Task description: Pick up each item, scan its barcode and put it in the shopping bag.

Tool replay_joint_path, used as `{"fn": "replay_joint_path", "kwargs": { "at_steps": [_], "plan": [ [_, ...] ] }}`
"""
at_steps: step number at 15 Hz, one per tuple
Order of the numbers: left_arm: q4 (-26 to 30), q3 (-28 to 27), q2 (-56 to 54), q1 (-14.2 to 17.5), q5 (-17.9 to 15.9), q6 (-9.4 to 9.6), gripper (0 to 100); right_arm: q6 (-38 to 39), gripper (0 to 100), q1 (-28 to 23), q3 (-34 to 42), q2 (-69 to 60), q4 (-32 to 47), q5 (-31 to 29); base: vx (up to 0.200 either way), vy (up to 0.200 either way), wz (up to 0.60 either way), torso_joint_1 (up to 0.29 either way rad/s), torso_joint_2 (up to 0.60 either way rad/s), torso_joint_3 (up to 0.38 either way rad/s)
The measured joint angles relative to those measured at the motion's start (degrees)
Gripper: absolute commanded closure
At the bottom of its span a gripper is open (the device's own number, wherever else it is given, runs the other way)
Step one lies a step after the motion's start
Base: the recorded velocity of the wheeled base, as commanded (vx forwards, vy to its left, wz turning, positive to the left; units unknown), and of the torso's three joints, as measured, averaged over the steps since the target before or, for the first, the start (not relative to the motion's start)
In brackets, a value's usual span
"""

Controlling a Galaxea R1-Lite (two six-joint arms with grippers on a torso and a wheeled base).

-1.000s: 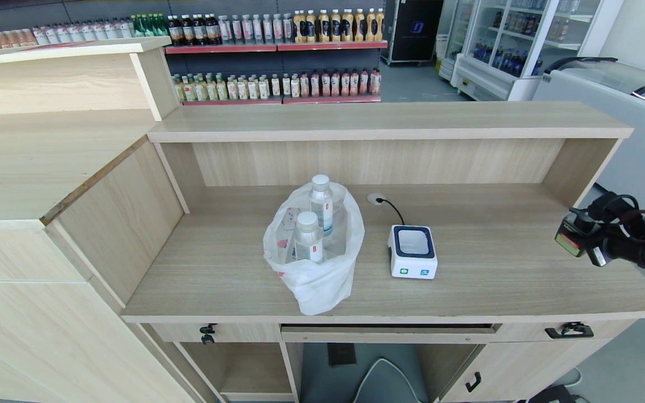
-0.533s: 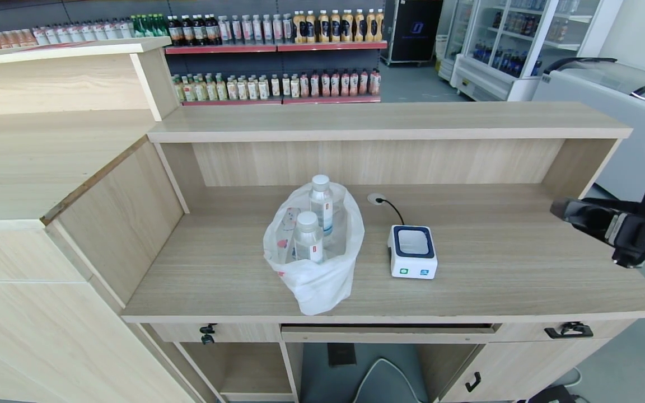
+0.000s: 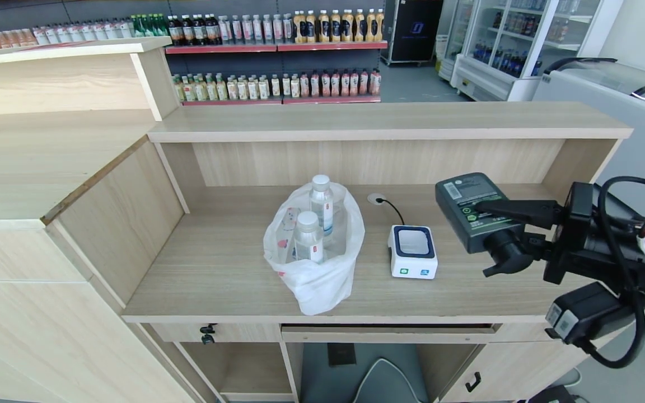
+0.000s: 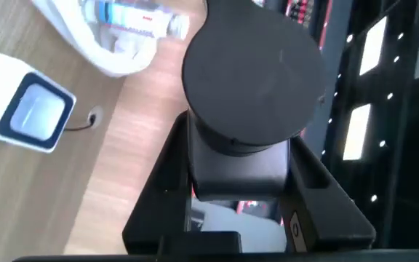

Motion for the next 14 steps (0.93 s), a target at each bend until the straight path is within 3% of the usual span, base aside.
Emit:
{"fn": "replay_joint_path", "kwargs": {
  "at_steps": [9, 12, 14],
  "plan": [
    [0.0, 0.0, 0.0, 0.0, 0.0, 0.0, 0, -13.7, 100, 19.8, 2.9, -6.1, -2.1, 0.0, 0.0, 0.0, 0.0, 0.0, 0.0, 0.0],
    [0.0, 0.0, 0.0, 0.0, 0.0, 0.0, 0, -13.0, 100, 23.0, 3.0, -5.3, -10.5, 1.2, 0.0, 0.0, 0.0, 0.0, 0.0, 0.0],
    [0.0, 0.0, 0.0, 0.0, 0.0, 0.02, 0, -12.9, 100, 23.5, 4.1, -4.9, -11.9, 4.6, 0.0, 0.0, 0.0, 0.0, 0.0, 0.0]
  ]
}}
